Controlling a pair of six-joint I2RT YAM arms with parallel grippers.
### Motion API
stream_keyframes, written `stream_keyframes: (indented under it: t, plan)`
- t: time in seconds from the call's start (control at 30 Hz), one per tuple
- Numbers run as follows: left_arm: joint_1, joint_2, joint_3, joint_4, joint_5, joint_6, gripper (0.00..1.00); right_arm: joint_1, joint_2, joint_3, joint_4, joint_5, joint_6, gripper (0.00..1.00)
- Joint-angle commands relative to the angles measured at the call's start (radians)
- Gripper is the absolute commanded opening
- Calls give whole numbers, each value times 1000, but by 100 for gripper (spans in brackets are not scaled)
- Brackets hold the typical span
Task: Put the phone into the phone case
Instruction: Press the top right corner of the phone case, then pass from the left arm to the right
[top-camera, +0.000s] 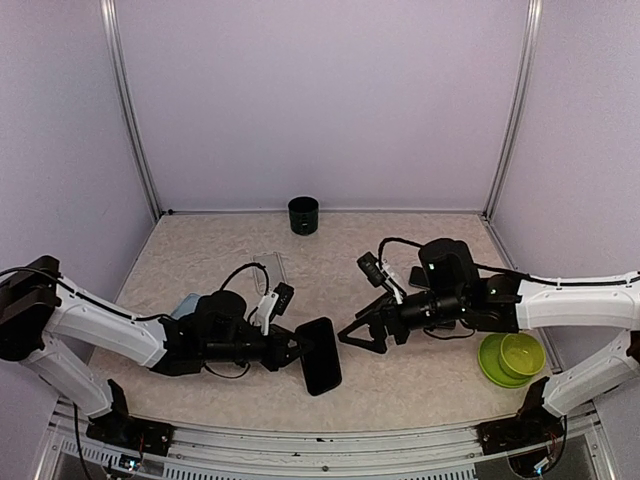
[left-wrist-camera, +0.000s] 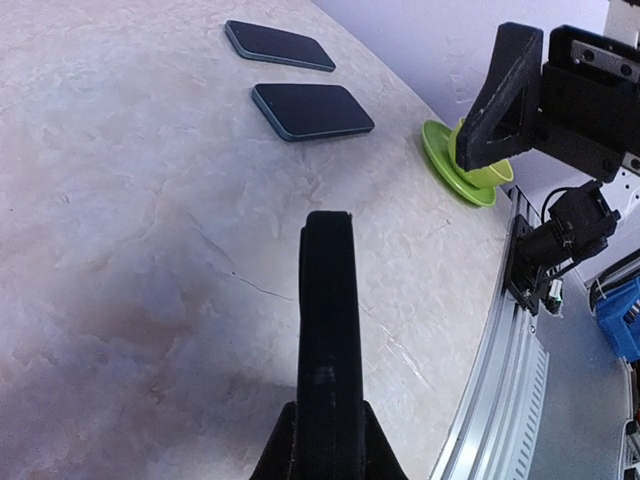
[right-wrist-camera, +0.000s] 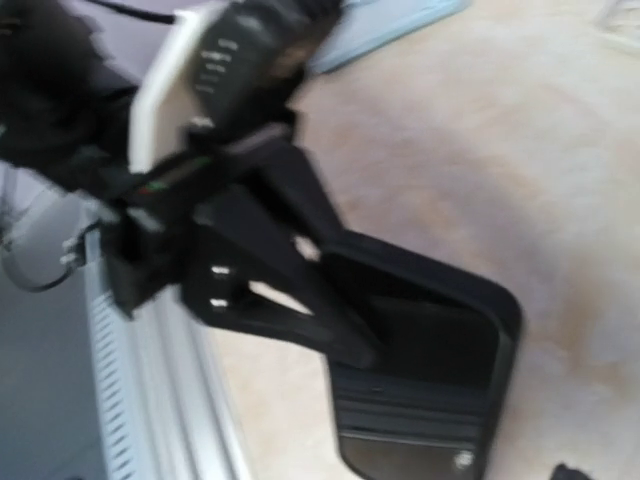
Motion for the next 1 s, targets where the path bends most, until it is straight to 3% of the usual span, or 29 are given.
stream_keyframes:
  t: [0.0, 0.57, 0.97]
  plan:
    - [11, -63, 17, 38, -36, -29, 0, 59, -6, 1, -27, 235, -11, 100]
    - [41, -145, 4, 79, -76, -137, 0, 262, 210, 125, 12, 647, 32, 100]
    - [43, -140, 1, 99, -87, -160, 0, 291, 292, 187, 15, 682, 27, 100]
